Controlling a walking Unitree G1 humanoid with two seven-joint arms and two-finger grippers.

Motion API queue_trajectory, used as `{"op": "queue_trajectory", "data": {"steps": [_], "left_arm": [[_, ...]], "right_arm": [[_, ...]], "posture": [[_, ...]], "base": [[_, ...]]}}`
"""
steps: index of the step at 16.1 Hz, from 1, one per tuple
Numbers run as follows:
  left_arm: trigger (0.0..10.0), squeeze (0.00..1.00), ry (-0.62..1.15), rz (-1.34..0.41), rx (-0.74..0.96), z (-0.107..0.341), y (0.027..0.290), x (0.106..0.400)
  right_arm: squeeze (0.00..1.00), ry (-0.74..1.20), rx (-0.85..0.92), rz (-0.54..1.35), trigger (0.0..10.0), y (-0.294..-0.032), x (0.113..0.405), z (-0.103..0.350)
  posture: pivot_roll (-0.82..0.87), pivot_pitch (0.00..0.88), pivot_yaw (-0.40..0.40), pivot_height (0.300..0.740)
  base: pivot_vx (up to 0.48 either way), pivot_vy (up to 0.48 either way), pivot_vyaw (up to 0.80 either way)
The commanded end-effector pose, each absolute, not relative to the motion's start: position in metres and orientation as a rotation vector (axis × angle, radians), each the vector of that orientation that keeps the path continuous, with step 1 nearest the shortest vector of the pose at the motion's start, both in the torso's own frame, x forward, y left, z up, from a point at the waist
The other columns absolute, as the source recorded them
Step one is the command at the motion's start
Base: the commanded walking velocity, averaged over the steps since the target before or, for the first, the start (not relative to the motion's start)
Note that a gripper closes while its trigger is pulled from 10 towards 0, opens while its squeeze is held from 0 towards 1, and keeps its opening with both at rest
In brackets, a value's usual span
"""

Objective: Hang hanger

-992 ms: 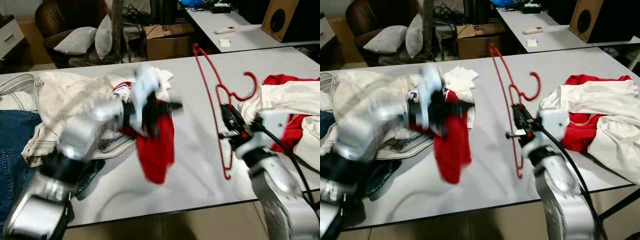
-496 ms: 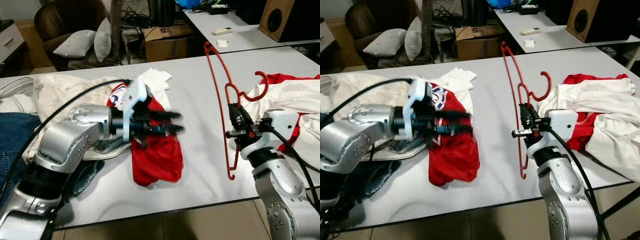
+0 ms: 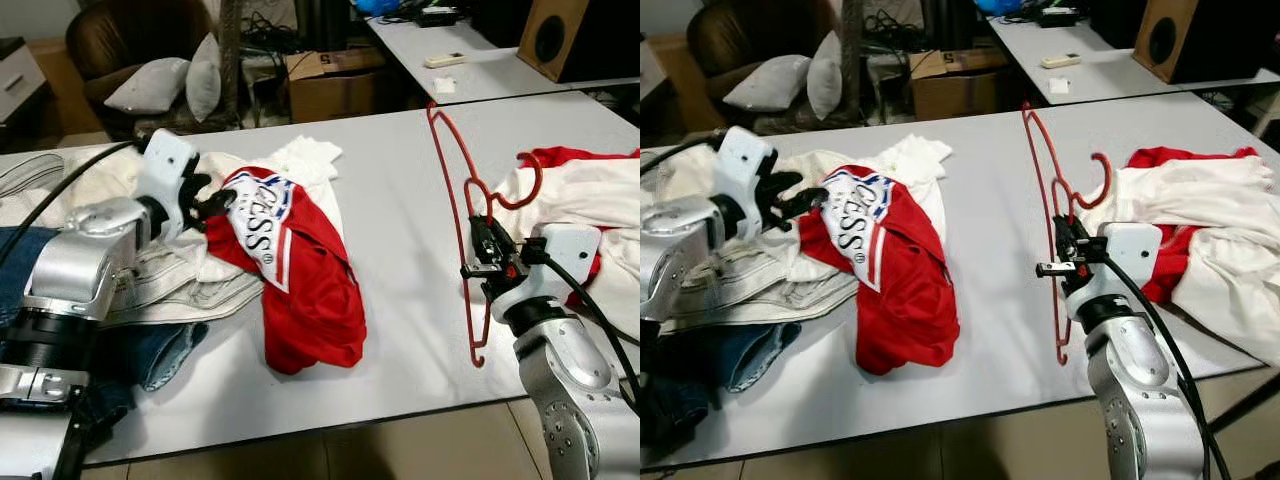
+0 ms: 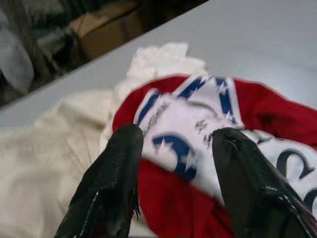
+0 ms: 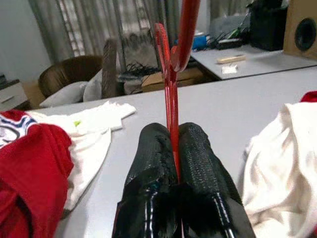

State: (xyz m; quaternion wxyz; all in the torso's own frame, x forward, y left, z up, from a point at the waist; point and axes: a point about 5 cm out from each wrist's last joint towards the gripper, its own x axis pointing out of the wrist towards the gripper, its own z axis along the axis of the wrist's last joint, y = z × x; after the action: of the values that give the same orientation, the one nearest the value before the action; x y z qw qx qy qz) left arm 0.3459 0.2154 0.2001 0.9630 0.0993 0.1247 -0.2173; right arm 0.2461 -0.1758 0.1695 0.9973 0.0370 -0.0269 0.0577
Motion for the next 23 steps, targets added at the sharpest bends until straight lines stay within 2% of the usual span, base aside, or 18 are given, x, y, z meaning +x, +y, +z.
{"op": "queue_trajectory", "data": {"steps": [1,3,7,8,9,21,23], "left_arm": [[10.0,0.00,0.288,-0.435,0.105,0.193,0.214,0.345],[10.0,0.00,0.352,-0.423,-0.068,0.173,0.205,0.349],[10.0,0.00,0.386,-0.463,-0.174,0.163,0.192,0.351],[2.2,0.00,0.390,-0.469,-0.214,0.162,0.189,0.351],[0.0,0.00,0.396,-0.473,-0.231,0.160,0.187,0.352],[0.0,0.00,0.388,-0.466,-0.144,0.154,0.193,0.351],[0.0,0.00,0.327,-0.453,0.026,0.162,0.200,0.359]], "right_arm": [[0.00,-0.048,0.070,0.133,10.0,-0.172,0.248,0.171],[0.00,-0.042,0.076,0.144,10.0,-0.169,0.249,0.171],[0.00,-0.037,0.081,0.151,10.0,-0.168,0.248,0.170],[0.00,-0.035,0.080,0.154,10.0,-0.167,0.247,0.169],[0.00,-0.033,0.081,0.155,10.0,-0.167,0.247,0.169],[0.00,-0.028,0.072,0.162,10.0,-0.165,0.246,0.168],[0.00,-0.031,0.068,0.159,10.0,-0.166,0.249,0.170]], "posture": [[0.01,0.000,0.086,0.740],[0.01,0.000,0.086,0.740],[0.00,0.000,0.092,0.740],[0.00,0.000,0.094,0.740],[0.00,0.000,0.097,0.740],[0.00,0.000,0.094,0.740],[0.00,0.000,0.096,0.740]], "base": [[0.000,0.000,0.00],[0.000,0.000,0.00],[0.000,0.000,0.00],[0.000,0.000,0.00],[0.000,0.000,0.00],[0.000,0.000,0.00],[0.000,0.000,0.00]]}}
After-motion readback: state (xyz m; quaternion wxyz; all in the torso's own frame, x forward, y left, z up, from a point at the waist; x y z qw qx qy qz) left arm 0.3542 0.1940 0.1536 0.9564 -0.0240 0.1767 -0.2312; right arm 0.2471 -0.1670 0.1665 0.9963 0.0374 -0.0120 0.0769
